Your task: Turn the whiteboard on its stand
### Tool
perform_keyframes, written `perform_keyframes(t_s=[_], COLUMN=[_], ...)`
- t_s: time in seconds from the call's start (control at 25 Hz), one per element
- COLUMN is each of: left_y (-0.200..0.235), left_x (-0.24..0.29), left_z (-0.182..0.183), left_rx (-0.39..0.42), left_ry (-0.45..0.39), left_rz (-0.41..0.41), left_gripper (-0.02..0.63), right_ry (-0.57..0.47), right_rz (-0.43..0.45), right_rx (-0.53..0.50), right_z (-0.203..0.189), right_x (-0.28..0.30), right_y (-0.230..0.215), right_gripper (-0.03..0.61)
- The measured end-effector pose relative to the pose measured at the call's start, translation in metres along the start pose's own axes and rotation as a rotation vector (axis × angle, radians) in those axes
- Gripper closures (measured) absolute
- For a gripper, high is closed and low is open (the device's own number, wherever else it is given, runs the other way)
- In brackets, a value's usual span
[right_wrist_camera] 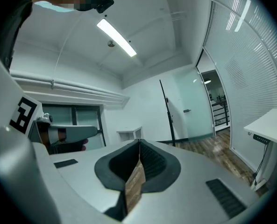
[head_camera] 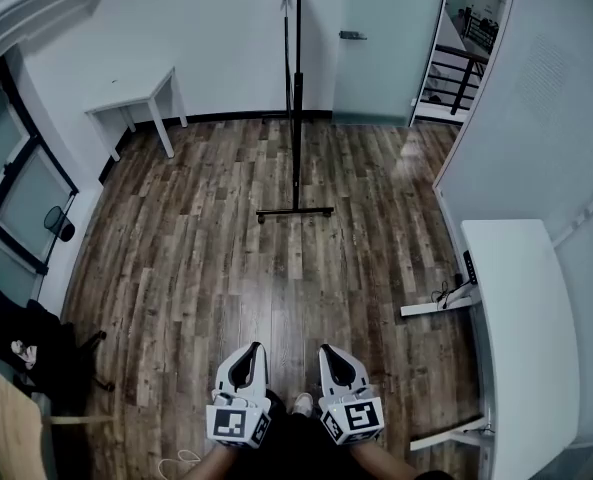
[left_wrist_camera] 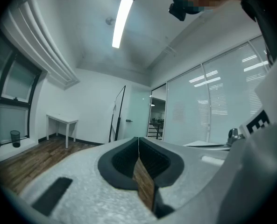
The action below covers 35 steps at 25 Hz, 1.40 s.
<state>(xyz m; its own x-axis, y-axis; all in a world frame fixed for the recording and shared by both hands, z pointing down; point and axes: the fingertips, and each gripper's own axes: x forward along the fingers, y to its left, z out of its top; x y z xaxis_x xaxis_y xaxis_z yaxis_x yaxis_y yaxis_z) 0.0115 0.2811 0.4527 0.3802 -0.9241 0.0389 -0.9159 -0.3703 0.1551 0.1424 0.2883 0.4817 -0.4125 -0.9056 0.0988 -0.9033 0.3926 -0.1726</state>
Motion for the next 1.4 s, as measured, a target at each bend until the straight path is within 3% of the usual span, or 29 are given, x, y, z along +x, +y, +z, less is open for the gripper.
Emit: perform_keyframes(t_s=[0.32,0.6,0.84,1.0,1.4], left_y=[-0.003,0.02,0.051,0.077,0.168], left_x=[0.022,0.083,0.154,0.205,0.334], left_z=[-0.008,-0.013,-0.01,-0.001,0.024], left_rx=[0.002,-0.014,-0.046,-0.026,-0.013], left_ry=[0.01,0.007,0.022,0.02,0.044], left_rz=[0.008,0.003,-0.012,-0.041,-0.087], left_gripper=[0.595,0.595,0.595,0.595,0.595], right_ry=[0.0,0.012,0.044,0.042,0.044], right_rz=[0.012,0.006,-0.021,-0.035,-0.083], right_rx=[0.012,0.005,-0.008,-0.022,-0.016], right_z=[-0.001,0.0,0.01,0.015,0.04], right_x=[0.016,0.07,0.138,0.188,0.337], right_y=[-0.015,-0.041,-0.069,-0.085,-0.11], right_gripper=[0.565,0.565,0.565,0.565,0.565])
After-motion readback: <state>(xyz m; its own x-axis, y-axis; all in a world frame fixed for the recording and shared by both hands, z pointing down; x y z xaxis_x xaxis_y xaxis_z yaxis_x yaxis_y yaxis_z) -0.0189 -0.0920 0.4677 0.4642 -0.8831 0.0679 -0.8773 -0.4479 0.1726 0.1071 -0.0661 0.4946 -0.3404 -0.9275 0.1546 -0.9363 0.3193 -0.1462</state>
